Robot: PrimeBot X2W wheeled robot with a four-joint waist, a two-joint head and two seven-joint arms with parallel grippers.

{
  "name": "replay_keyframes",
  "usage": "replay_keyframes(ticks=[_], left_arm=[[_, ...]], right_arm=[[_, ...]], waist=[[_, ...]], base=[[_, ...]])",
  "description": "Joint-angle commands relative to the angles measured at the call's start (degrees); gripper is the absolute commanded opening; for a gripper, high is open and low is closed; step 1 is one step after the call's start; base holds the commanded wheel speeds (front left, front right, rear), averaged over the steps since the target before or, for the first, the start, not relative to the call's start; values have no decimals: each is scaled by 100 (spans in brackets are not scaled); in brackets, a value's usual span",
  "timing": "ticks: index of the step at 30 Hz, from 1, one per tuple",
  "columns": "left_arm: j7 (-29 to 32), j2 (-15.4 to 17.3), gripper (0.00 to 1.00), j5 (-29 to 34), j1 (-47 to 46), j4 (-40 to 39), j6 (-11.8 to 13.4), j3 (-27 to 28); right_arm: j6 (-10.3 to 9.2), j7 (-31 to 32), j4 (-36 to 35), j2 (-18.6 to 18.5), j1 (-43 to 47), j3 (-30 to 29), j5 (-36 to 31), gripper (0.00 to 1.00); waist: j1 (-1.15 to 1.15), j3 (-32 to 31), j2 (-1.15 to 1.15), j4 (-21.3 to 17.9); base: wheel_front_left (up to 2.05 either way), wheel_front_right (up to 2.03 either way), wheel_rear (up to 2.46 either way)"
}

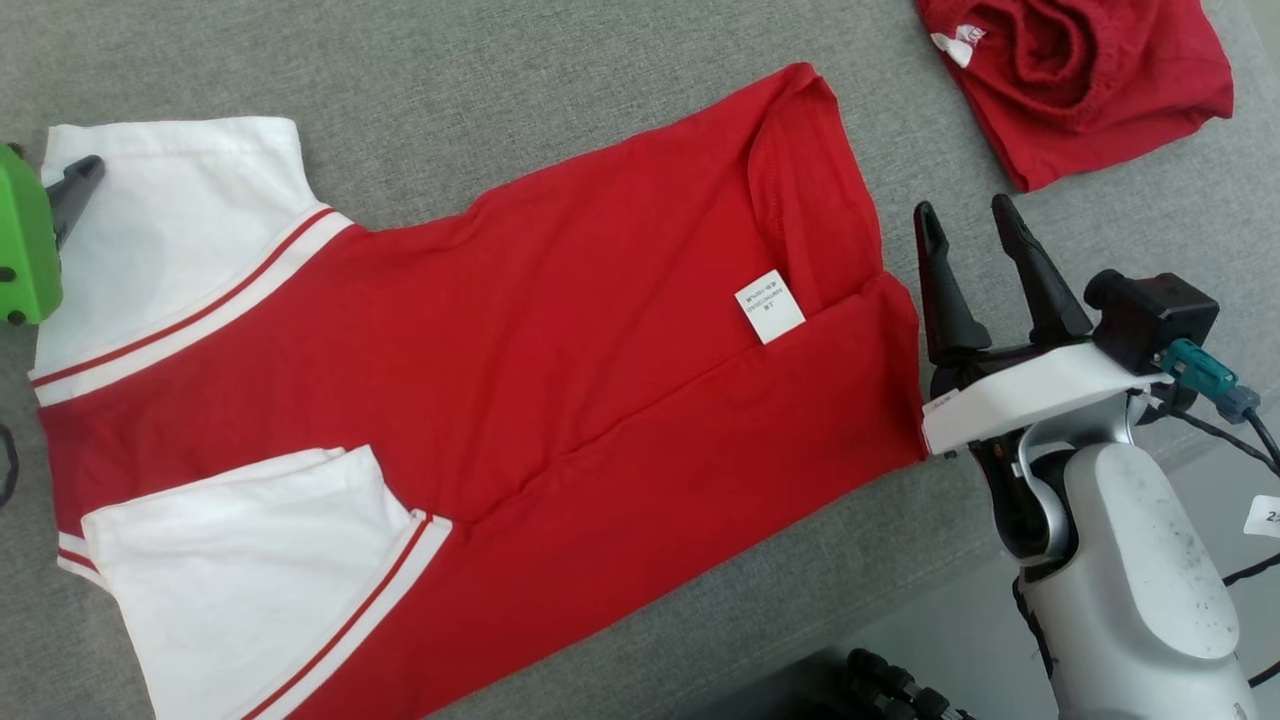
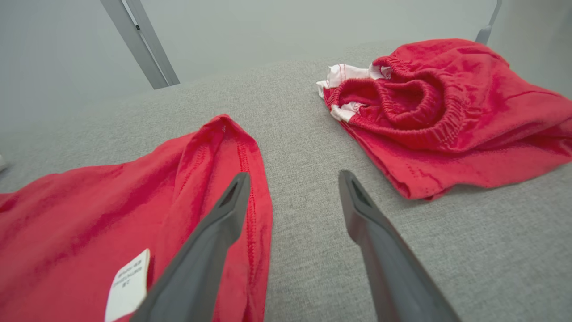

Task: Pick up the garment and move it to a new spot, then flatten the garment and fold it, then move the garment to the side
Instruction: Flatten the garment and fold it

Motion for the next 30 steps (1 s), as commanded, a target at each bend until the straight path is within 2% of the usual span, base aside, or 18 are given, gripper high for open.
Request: replay_keyframes(ticks=[1, 2, 7, 13, 22, 24, 25, 26, 27, 28, 29, 30], left_arm=[[-13, -32, 7, -39, 161, 27, -11, -39], [-47, -59, 0, -49, 176, 17, -10, -45], [-392, -173, 0, -97, 163, -94, -12, -79], [-840, -373, 0, -197, 71, -273, -15, -273], [-1381, -660, 0, -491, -38, -478, -14, -793], [-1458, -677, 0, -542, -42, -502, -14, -923], [-1496, -678, 0, -588, -50, -502, -13, -976], [-1595, -677, 0, -652, -72, -480, -14, -1053], [-1632, -676, 0, -678, -79, -464, -14, -1085], [-1678, -676, 0, -711, -87, -435, -14, -1113], [-1712, -678, 0, -723, -89, -409, -14, -1137], [-1741, -682, 0, -752, -98, -376, -14, -1167]], right_arm=[[-10, 23, 24, -5, -136, -16, -59, 100], [-10, 52, 41, -5, -175, -20, -100, 100], [-10, 333, 225, -4, -613, -7, -510, 100], [-10, 1004, 789, -6, -1461, 128, -1241, 100], [-10, 2141, 1969, -492, -2358, 498, -1744, 100], [-10, 2331, 2132, -618, -2408, 565, -1747, 80], [-11, 2397, 2183, -678, -2427, 594, -1703, 55], [-10, 2511, 2248, -736, -2437, 623, -1599, 40], [-11, 2564, 2291, -774, -2431, 610, -1554, 36], [-11, 2624, 2347, -810, -2422, 583, -1511, 26], [-11, 2670, 2397, -824, -2417, 554, -1493, 16], [-11, 2721, 2456, -839, -2417, 525, -1487, 0]], waist=[[-1, -20, 0, 27], [-1, -41, 0, 49], [-1, -191, 0, 223], [-1, -383, 0, 590], [-1, -650, 0, 1190], [-1, -700, 0, 1269], [-1, -723, 0, 1302], [-1, -762, 0, 1342], [-1, -778, 0, 1353], [-1, -796, 0, 1364], [-1, -811, 0, 1373], [-1, -824, 0, 1384]], base=[[0, 0, 0], [0, 0, 0], [0, 0, 0], [0, 0, 0], [0, 0, 0], [0, 0, 0], [0, 0, 0], [0, 0, 0], [0, 0, 0], [0, 0, 0], [0, 0, 0], [0, 0, 0]])
